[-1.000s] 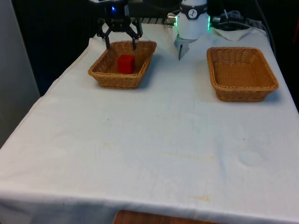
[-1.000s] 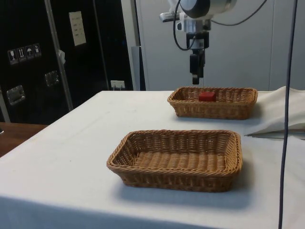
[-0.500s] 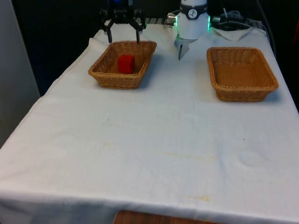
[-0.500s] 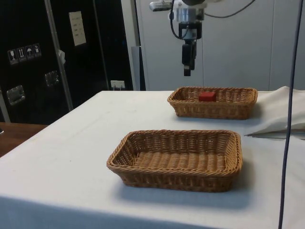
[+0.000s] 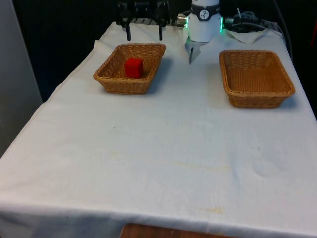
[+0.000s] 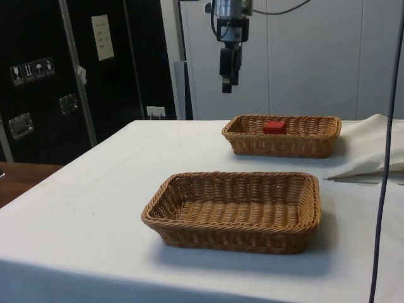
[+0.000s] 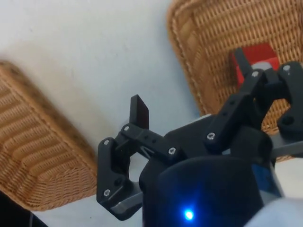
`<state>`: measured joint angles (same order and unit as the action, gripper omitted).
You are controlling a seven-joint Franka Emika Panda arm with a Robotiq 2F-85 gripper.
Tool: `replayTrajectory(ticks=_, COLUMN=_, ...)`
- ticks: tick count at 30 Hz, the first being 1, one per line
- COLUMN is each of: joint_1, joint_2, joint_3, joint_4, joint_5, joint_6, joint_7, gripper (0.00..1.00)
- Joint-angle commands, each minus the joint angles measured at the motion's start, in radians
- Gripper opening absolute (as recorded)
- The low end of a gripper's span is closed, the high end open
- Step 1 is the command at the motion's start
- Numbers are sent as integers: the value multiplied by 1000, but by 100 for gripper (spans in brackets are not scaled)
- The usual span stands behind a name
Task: Pick up the red cube and place it into the right basket.
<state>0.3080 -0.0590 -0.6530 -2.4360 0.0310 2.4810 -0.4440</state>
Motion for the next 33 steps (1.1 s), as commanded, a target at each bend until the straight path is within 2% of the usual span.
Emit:
replayTrajectory(ticks=1, joint_1=2, joint_2=-1, joint_3=13, joint_4=6, joint_5=-20, joint_6=-7, joint_7=33, gripper=100)
replayTrajectory(ticks=2, joint_1=0, joint_2=-2, joint_3=7, joint_4=2, joint_5=0, joint_6=-2, joint_7=7, gripper=100)
replayTrajectory(ticks=3, joint_1=2, joint_2=-3, joint_3=20, joint_4=7, joint_5=-20, joint_6=-8, joint_7=39, gripper=100)
replayTrajectory(ticks=7, joint_1=2, joint_2=-10, joint_3=54, joint_4=1, joint_5=-22, joint_6=-12, joint_7=70, gripper=100)
replayTrajectory(ticks=8, joint_1=3, joint_2=-11, joint_3=61, joint_4=-1, joint_5=-22, joint_6=-13, joint_7=77, gripper=100)
replayTrajectory(ticks=9, joint_1=2, joint_2=-10, joint_3=57, joint_4=1, joint_5=0, joint_6=-11, joint_7=52, gripper=100)
replayTrajectory(ticks=10, joint_1=4, joint_2=-11, joint_3=68, joint_4=-2, joint_5=-21, joint_6=-14, joint_7=82, gripper=100)
replayTrajectory(ticks=13, joint_1=6, joint_2=-13, joint_3=95, joint_4=-7, joint_5=-20, joint_6=-19, joint_7=106, gripper=100)
replayTrajectory(ticks=18, joint_1=8, joint_2=-15, joint_3=127, joint_4=-10, joint_5=-18, joint_6=-29, joint_7=133, gripper=100)
replayTrajectory(ticks=19, joint_1=7, joint_2=-11, joint_3=126, joint_4=-6, joint_5=0, joint_6=-29, joint_7=115, gripper=100)
replayTrajectory(ticks=20, joint_1=9, joint_2=-14, joint_3=133, joint_4=-12, joint_5=-16, joint_6=-30, joint_7=138, gripper=100)
replayTrajectory(ticks=23, joint_1=12, joint_2=-8, joint_3=157, joint_4=-18, joint_5=-9, joint_6=-36, joint_7=160, gripper=100)
replayTrajectory(ticks=27, joint_1=11, joint_2=-6, joint_3=170, joint_4=-22, joint_5=0, joint_6=-40, joint_7=168, gripper=100)
replayTrajectory(ticks=33, joint_1=15, joint_2=22, joint_3=185, joint_4=-20, joint_5=4, joint_6=-54, joint_7=218, gripper=100)
